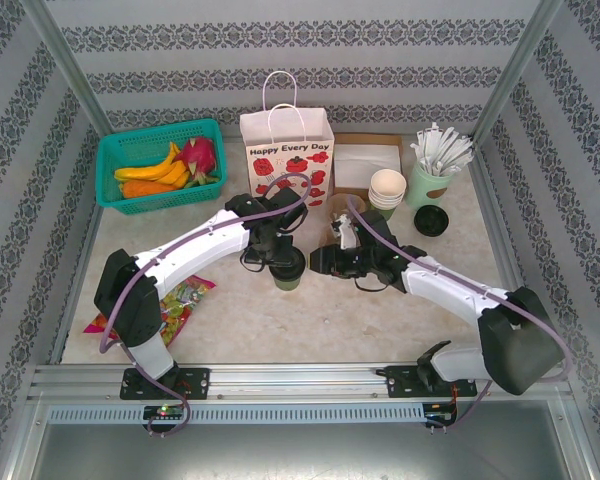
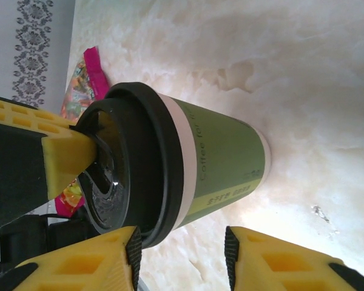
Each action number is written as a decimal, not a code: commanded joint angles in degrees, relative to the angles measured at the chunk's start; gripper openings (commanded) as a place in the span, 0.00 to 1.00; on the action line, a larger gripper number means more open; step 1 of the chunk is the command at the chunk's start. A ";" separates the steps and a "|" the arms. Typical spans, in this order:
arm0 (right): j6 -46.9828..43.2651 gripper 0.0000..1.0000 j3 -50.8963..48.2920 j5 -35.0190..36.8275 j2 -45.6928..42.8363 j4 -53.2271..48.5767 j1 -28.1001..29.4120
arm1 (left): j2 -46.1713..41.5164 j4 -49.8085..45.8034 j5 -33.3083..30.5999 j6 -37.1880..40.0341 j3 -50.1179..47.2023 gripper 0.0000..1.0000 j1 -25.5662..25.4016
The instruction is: Pack the takeout coffee
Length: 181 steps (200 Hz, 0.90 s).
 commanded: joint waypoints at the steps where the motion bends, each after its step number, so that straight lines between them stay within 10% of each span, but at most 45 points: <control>1: 0.53 0.40 0.02 -2.94 1.92 3.31 -0.29 | 1.50 -2.86 -1.20 1.76 0.69 0.00 -0.26; 104: 2.62 0.36 0.66 -3.38 7.01 6.98 0.49 | 2.73 -1.67 1.00 1.83 1.08 0.00 -0.19; 181: 4.68 0.24 -3.53 7.09 15.69 -9.84 0.97 | 5.54 2.13 2.82 -0.87 -9.22 0.00 3.11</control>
